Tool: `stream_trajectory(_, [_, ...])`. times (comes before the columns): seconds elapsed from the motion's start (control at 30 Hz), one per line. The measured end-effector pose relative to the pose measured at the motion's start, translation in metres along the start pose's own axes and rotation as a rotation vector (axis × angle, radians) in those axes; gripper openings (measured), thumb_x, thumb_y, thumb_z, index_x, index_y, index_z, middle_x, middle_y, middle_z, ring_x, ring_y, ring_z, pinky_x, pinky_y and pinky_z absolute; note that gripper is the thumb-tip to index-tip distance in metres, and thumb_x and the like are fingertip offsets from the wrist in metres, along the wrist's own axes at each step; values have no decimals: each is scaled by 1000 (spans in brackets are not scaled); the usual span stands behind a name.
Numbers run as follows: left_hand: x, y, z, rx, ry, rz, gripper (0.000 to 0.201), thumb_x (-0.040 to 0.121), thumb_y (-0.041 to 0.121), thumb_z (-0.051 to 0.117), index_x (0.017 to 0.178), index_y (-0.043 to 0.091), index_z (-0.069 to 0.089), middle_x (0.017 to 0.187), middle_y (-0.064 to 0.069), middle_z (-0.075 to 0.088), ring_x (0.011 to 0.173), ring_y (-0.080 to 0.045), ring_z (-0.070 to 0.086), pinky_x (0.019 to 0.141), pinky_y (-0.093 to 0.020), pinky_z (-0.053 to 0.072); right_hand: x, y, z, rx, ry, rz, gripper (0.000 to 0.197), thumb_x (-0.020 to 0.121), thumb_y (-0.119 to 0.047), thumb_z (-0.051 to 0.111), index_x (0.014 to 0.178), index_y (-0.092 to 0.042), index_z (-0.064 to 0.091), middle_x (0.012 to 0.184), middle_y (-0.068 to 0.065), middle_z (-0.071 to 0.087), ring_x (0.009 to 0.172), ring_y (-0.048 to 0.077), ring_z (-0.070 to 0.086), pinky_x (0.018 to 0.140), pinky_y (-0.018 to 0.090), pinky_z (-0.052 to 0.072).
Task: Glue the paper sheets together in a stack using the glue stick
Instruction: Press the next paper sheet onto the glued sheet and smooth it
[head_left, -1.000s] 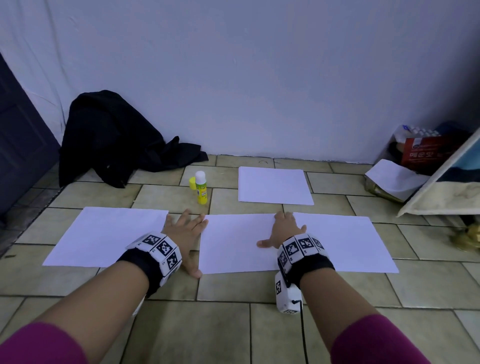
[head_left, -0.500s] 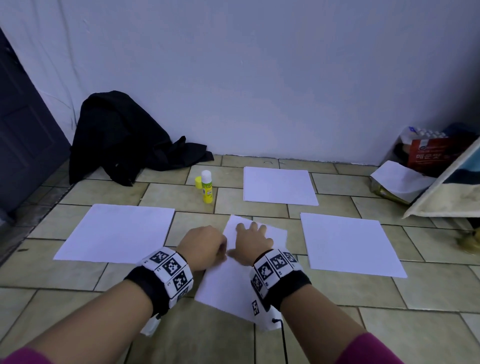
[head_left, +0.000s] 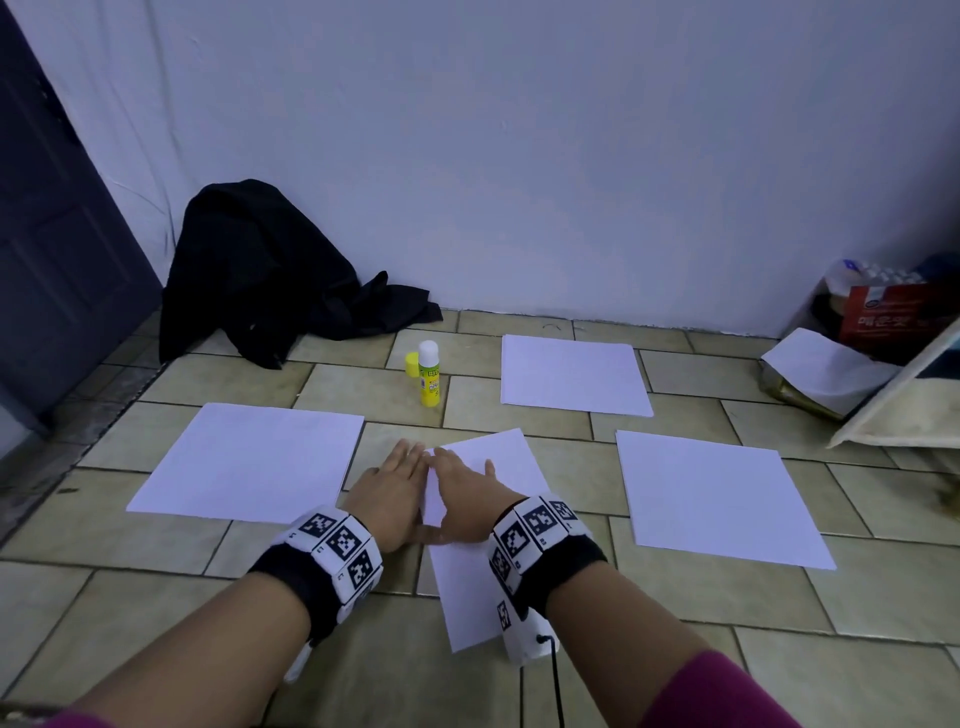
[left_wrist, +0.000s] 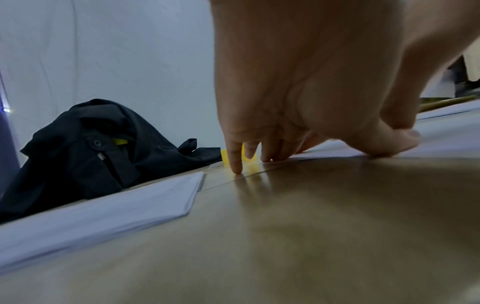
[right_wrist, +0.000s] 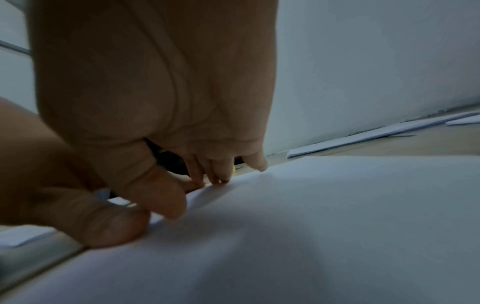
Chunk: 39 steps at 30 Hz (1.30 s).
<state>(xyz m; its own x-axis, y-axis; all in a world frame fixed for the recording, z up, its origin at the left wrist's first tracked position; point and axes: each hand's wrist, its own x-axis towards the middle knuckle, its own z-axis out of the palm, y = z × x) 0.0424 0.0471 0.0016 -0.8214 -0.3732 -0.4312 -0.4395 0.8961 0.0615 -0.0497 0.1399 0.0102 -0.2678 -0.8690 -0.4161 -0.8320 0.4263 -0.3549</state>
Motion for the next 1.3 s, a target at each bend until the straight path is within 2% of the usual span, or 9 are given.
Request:
stream_trajectory(0.13, [6,-1,2,72,-52,-42,107,85,69,45,152,8,-11,161,-5,-14,147,-19,-18,118,-52,3,-6,18,-14,101,37,118,59,94,-11,39,149,-17,17,154,-2,28,134,20,40,115,53,-10])
stream_trajectory(0.43, [0,-1,1,111,-24,-40,104,86,71,41,153,10,-9,161,-3,-12,147,-18,-18,115,-58,-7,-6,61,-23,104,86,298,73,86,-51,60,142,-21,25,144,-4,42,132,20,44,117,50,-2])
stream_trajectory(0.53, [0,-1,-5,123,43,-30,99,84,74,39,152,7,16,161,-3,10,148,-18,-11,116,-56,-8,-8,50,-18,-46,170,377,75,81,-51,67,139,-20,32,147,8,28,138,27,26,113,49,20])
stream_trajectory(0.63, [-3,-1,-15,67,197,-55,71,86,72,38,116,12,62,135,-3,52,143,-19,21,118,-46,5,-13,27,-12,-272,222,394,45,92,-32,55,131,-15,44,141,15,29,134,33,23,100,43,33])
stream_trajectory(0.7, [-4,-4,-19,86,223,-40,48,89,61,48,102,18,65,119,1,59,129,-18,38,114,-38,19,-13,10,-3,-222,190,377,36,95,-17,45,131,-11,45,142,17,29,135,34,23,99,43,35])
stream_trajectory(0.77, [-4,-9,-17,45,220,5,44,87,48,62,122,22,57,135,2,48,133,-17,33,111,-35,26,-12,-4,5,-160,134,329,38,96,-17,45,133,-10,40,142,16,28,134,35,24,99,44,36])
stream_trajectory(0.93, [-3,-12,-11,-13,0,-20,111,78,52,70,153,6,2,161,-6,-11,148,-20,-13,120,-46,10,-3,-9,11,-125,86,114,62,93,-18,54,146,-8,24,153,12,18,139,31,20,108,48,30])
stream_trajectory(1.17, [4,-25,-1,-35,-81,-40,125,73,63,69,152,13,-13,160,-3,-19,146,-20,-21,116,-58,6,15,-23,6,12,9,32,97,85,-22,67,152,-5,0,161,5,0,148,18,-2,118,52,4])
stream_trajectory(1.3, [4,-24,-3,-4,-108,-53,123,76,67,63,151,10,-17,158,-3,-23,145,-21,-24,116,-57,1,8,-11,-5,139,19,98,73,90,-6,47,152,-15,9,156,5,24,141,22,30,118,50,-2])
